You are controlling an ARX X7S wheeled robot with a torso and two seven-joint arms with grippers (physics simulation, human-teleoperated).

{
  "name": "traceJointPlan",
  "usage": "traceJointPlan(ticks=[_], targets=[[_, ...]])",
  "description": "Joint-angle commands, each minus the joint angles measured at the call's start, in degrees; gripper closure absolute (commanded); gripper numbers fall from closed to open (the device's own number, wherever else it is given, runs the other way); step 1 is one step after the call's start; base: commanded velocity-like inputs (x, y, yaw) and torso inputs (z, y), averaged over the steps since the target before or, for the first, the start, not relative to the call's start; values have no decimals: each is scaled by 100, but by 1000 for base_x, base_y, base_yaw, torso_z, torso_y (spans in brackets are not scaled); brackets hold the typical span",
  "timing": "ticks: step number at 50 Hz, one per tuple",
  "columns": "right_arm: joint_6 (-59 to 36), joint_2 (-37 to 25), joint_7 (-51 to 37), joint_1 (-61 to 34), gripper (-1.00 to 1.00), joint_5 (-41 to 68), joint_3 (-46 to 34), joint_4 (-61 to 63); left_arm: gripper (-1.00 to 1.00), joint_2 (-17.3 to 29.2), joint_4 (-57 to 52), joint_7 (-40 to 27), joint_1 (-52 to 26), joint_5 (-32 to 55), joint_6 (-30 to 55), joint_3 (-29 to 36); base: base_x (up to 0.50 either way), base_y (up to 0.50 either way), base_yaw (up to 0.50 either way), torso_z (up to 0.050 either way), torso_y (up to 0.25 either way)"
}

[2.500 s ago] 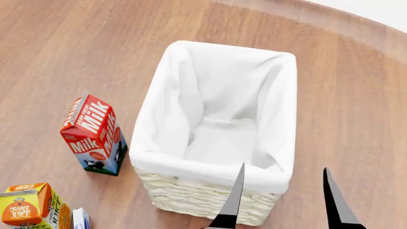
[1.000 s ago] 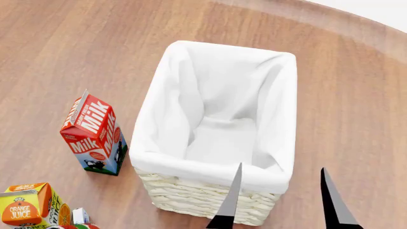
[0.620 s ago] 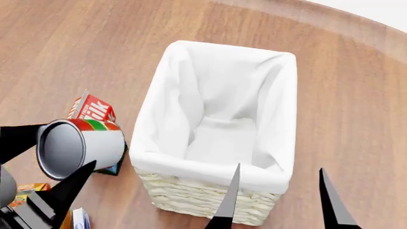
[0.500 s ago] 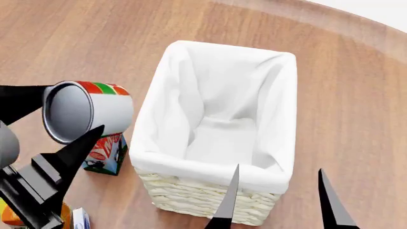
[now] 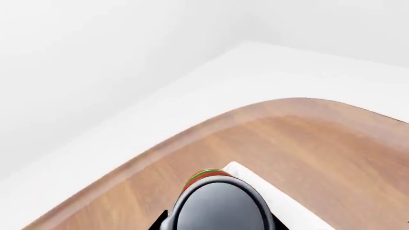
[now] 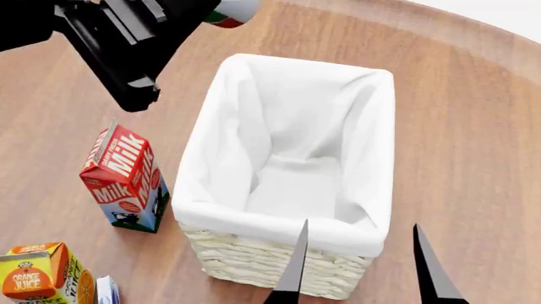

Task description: Pick up the tomato sauce, and put it in the basket.

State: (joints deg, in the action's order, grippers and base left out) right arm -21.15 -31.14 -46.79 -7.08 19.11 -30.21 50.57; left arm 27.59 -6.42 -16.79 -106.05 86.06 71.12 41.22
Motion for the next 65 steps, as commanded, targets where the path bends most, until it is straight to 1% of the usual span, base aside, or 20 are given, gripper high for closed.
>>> traceJointPlan(ticks=[1,7,13,17,23,28,29,31,35,37,38,40,41,43,45,46,47,49,53,65], targets=[[-89,14,-17,-67,-100,-19,-55,46,100,-813,1536,1480,-656,-1243,-304,686,0,0,0,0,0],[-178,-14,-77,-60,-100,-11,-42,165,100,-1222,2258,1931,-755,-1751,-583,1075,0,0,0,0,0],[-121,-20,-66,-40,-100,-42,-70,144,100,-1535,2834,1956,-807,-1864,-638,1145,0,0,0,0,0],[-129,-37,-86,-26,-100,-42,-62,181,100,-1600,2803,2250,-857,-2127,-880,1365,0,0,0,0,0],[-146,-39,-97,-36,-100,-57,-86,211,100,-1866,3329,2315,-915,-2046,-813,1316,0,0,0,0,3],[-163,-40,-109,-49,-100,-61,-96,233,100,-2056,3655,2469,-929,-2214,-910,1486,0,0,0,0,0],[-193,-35,-120,-60,-100,-57,-100,255,100,-2229,3993,2218,-1004,-2279,-633,1605,0,0,0,0,0],[-189,-42,-128,-47,-100,-57,-99,262,100,-2284,4132,2373,-993,-2211,-800,1480,0,0,0,0,0],[-138,-69,-139,-5,-100,-73,-88,268,100,-2580,4783,2589,-1117,-2157,-508,1600,0,0,0,0,0],[-164,-67,-158,-10,-100,-65,-85,298,100,-2649,4952,2541,-1052,-2175,-631,1584,0,0,0,0,0],[-141,-69,-154,1,-100,-75,-91,287,100,-2750,5259,2519,-1123,-2045,-437,1740,0,0,0,0,0],[-78,-77,-152,37,-100,-96,-92,257,100,-2752,5324,2486,-1086,-1921,-763,1960,0,0,0,0,0],[-82,-74,-158,36,-100,-91,-92,267,100,-2757,5563,2190,-1133,-1466,-884,2252,0,0,0,0,0],[-20,-63,-139,43,-100,-100,-98,203,100,-2757,5806,1947,-1311,-484,-1001,3128,0,0,0,0,0],[-17,-48,-124,21,-100,-99,-117,182,100,-2758,5746,1985,-1394,36,-1450,3769,0,0,0,0,0],[-25,-48,-125,16,-100,-96,-119,196,100,-2758,5851,1727,-1420,574,-1335,4009,0,0,0,0,0],[-3,-62,-124,35,-100,-97,-113,191,100,-2758,5772,1768,-1433,681,-1555,4294,0,0,0,0,0],[-3,-81,-146,60,-100,-82,-85,216,100,-2758,5810,1644,-1471,1105,-1540,4639,0,0,0,0,0],[28,-92,-155,76,-100,-88,-73,202,100,-2758,6009,1178,-1420,1910,-1452,4907,0,0,0,0,0],[77,-97,-166,106,-100,-121,-103,198,100,-2758,5725,652,-1144,2560,-1433,5065,0,0,0,0,1]])
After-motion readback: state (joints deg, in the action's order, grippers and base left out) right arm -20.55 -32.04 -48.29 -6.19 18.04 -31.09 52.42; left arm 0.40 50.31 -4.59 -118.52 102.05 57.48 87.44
